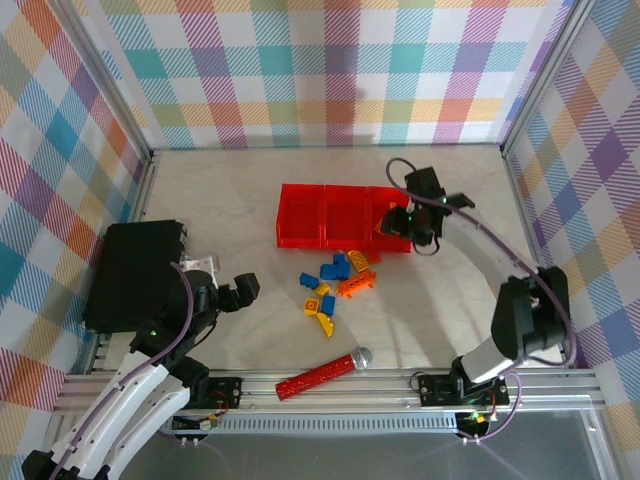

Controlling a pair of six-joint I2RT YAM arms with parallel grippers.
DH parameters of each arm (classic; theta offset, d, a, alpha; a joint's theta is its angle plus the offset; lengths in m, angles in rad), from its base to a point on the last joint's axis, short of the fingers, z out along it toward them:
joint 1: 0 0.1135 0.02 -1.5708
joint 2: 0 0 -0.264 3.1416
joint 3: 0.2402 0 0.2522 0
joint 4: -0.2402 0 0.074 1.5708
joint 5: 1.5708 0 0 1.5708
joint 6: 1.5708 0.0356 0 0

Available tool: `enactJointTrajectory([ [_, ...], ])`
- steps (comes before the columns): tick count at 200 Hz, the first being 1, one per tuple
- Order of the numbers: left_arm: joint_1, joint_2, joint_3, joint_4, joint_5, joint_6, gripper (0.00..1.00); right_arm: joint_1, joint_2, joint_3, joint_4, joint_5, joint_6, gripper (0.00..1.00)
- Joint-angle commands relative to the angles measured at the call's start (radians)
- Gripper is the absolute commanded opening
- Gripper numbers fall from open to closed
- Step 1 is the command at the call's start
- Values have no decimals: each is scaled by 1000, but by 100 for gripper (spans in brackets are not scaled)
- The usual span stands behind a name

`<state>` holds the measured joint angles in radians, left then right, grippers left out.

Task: Sort the legos into containers by color
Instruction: Pick up the lego from the center of the table.

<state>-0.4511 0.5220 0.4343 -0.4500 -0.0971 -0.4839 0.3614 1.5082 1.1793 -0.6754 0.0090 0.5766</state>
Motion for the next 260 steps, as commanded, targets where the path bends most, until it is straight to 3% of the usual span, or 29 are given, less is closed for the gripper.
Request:
enactJointTrajectory([
  [1, -16, 17, -23, 67, 6, -17, 100, 95, -112, -142, 36, 58, 291, 67],
  [32, -27, 32, -29, 88, -1, -11, 100, 243, -217, -286, 88, 192, 570, 70],
  [90, -34, 27, -71, 119, -10, -35, 100, 415, -72, -226, 32, 371, 858, 68],
  [260, -34, 10, -49, 63, -41, 6, 100, 464, 210, -115, 144, 286, 864, 67],
])
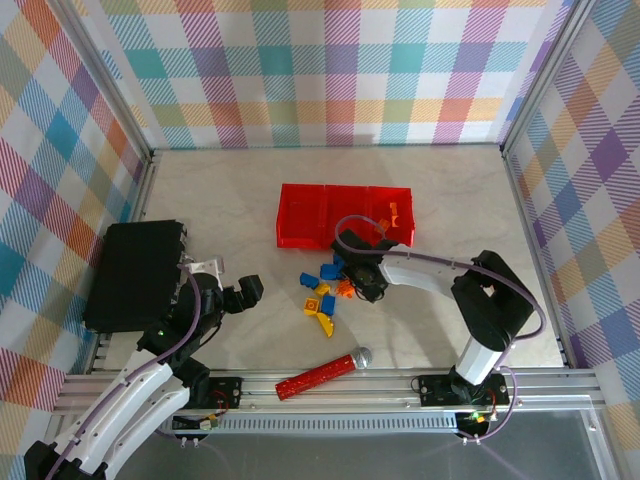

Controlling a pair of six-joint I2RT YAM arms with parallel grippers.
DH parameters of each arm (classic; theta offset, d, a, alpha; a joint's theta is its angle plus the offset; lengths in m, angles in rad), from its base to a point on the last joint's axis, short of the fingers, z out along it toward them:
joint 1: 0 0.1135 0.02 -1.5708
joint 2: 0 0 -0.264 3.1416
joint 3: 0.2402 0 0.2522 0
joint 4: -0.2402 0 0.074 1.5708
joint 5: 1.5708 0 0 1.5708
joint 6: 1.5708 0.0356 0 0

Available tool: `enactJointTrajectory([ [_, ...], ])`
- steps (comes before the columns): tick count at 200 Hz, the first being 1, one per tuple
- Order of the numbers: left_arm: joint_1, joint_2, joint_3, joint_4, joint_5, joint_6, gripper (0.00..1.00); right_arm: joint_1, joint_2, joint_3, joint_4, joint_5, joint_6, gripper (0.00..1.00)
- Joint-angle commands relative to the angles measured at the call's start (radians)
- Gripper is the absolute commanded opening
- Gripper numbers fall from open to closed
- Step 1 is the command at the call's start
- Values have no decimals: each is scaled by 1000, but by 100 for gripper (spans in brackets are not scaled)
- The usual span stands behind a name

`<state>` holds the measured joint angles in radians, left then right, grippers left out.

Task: Sort the legos into containers by color
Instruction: Pick up the lego from the center of the table.

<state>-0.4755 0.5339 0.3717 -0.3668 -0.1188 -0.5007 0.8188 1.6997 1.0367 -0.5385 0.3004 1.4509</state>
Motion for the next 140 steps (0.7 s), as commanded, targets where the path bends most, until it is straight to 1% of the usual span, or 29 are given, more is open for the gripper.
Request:
enactJointTrajectory([
  [1, -10, -2, 13, -20, -19, 23, 100, 6, 20, 29, 7, -5, -11, 67],
  [78, -10, 2, 7, -23, -27, 28, 100, 8, 93, 40, 6, 11, -18, 64],
  [140, -9, -11, 7, -41, -35, 33, 100, 19, 81, -3, -18, 72, -18, 59],
])
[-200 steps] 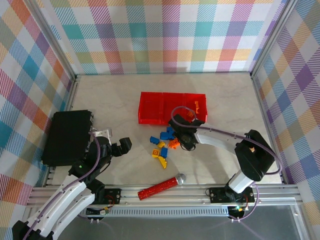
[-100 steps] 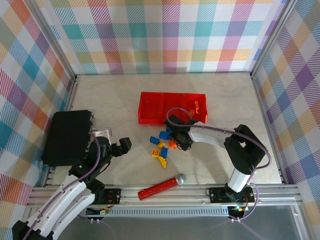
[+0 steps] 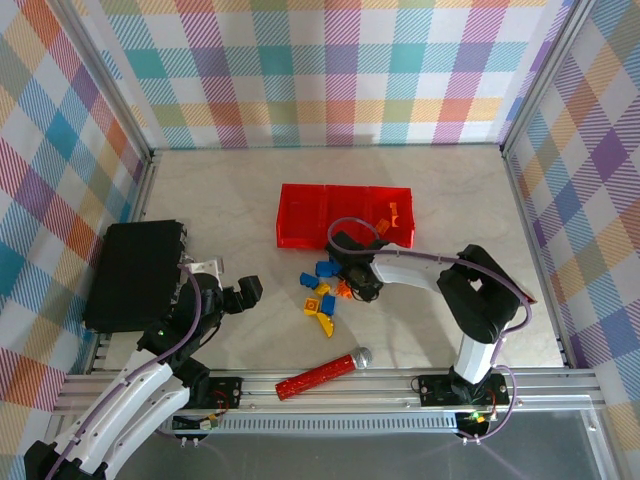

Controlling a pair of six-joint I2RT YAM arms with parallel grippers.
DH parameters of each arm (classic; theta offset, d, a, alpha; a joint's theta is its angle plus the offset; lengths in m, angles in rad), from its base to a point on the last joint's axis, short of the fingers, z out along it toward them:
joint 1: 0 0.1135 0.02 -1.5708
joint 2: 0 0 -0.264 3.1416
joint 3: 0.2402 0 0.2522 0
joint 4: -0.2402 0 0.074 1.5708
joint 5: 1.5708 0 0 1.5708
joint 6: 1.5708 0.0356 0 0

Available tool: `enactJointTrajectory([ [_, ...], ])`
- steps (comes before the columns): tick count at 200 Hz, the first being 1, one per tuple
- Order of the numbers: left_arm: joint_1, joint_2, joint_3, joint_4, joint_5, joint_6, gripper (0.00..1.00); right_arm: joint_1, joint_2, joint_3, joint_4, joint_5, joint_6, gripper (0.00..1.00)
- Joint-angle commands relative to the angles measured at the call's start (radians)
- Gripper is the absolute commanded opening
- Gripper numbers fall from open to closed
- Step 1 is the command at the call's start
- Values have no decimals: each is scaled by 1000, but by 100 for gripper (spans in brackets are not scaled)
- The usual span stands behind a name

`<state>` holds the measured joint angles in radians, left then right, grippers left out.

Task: Sort the legos into containers by color
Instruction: Pick up the lego from the center of the table.

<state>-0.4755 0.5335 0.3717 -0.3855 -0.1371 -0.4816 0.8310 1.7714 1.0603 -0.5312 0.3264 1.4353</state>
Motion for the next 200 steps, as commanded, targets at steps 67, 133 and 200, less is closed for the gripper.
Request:
enactJointTrajectory([
  [67, -9, -15, 9, -32, -19, 10, 100, 23, -8, -50, -58, 118, -22, 42],
  [133, -9, -33, 24, -60, -23, 19, 100, 46, -256, -47, -137, 263, -233, 27],
  [200, -11, -29, 40, -68, -17, 17, 100, -179, -436, 30, 91, 189, -991, 28],
])
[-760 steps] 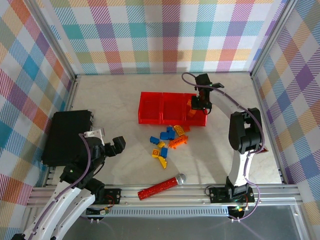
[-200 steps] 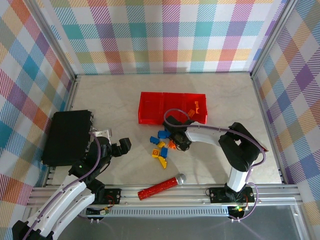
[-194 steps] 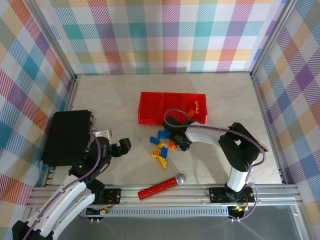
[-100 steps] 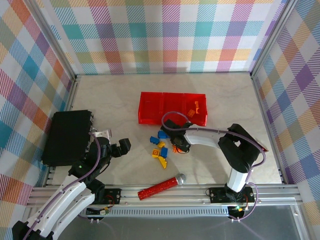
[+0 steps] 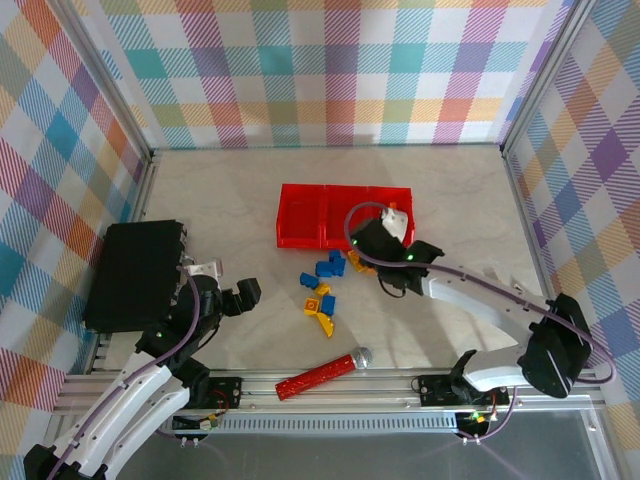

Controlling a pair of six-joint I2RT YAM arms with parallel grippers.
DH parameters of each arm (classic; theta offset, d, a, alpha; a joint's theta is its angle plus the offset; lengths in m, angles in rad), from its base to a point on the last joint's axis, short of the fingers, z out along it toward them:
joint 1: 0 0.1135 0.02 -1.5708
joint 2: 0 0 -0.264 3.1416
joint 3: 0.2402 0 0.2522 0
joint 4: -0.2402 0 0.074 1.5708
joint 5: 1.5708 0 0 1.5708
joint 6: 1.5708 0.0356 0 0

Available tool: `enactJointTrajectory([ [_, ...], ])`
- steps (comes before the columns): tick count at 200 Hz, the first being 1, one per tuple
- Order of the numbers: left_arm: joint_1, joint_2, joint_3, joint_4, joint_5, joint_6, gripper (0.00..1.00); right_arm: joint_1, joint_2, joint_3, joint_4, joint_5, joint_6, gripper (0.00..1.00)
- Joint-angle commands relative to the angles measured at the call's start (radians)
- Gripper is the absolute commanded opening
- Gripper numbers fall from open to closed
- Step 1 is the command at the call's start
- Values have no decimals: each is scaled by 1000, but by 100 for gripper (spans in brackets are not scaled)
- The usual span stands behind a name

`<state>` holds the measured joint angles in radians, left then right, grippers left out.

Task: Sort the legos into containers by color
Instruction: Pick up the lego from the center of the table, then place the lego in the container.

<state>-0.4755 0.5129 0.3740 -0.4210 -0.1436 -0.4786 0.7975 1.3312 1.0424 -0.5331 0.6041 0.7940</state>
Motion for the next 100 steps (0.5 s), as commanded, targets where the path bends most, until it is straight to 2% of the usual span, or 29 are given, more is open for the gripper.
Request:
enactJointTrajectory([
  [1, -11, -8, 38, -34, -11, 13, 100, -154, 5, 49, 94, -104, -358, 28],
  [19, -11, -9, 51, -52, -10, 15, 100, -288, 56, 101, 119, -276, -481, 28],
  [39, -11, -7, 62, -65, -2, 18, 100, -364, 177, 217, 73, -344, -606, 29],
  [62, -11, 5, 75, -65, 10, 15, 100, -393, 317, 342, 27, -380, -693, 28],
  [100, -11, 11, 109, -113, 10, 24, 100, -408, 460, 463, -12, -390, -736, 29],
])
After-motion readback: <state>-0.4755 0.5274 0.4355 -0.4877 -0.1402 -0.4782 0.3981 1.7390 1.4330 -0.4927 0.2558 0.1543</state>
